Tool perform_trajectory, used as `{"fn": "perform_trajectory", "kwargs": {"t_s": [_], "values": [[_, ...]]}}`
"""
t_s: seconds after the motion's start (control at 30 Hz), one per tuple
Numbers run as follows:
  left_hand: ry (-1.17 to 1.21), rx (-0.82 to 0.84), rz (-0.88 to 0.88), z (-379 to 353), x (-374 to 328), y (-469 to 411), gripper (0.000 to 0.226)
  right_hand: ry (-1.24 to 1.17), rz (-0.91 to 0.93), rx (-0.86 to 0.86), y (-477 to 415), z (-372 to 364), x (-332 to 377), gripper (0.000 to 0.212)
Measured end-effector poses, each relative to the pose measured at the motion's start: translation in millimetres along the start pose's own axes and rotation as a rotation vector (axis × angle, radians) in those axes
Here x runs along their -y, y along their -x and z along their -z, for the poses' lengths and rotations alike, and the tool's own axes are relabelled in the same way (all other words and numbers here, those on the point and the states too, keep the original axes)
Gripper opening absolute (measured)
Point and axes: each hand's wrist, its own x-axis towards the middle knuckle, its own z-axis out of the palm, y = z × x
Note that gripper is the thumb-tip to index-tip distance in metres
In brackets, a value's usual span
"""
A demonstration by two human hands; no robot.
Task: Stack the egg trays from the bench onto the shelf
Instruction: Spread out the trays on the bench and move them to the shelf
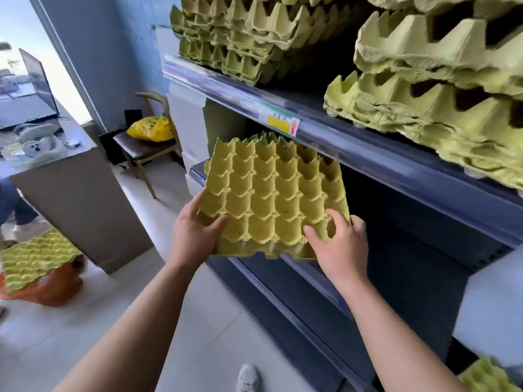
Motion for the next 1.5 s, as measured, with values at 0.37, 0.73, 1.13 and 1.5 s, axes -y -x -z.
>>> {"fn": "perform_trajectory", "kwargs": {"t_s": [0.37, 0.73, 1.13, 1.5], "values": [[0.148, 0.368, -0.081, 5, 9, -139, 0.097, 0.02, -0.064, -0.005, -88, -57, 52, 0.067], [0.106, 0.436, -0.055, 11, 44, -255, 0.115, 0.103, -0.162, -0.055, -112, -104, 110, 0.071], [-0.039, 0.711, -0.183, -1, 75, -335, 0.077, 0.22, -0.387, -0.016, -126, -148, 150, 0.073], [-0.472, 0.492, -0.81, 0, 54, -303, 0.067, 0.263, -0.328, -0.099, -97, -136, 155, 0.058]]}}
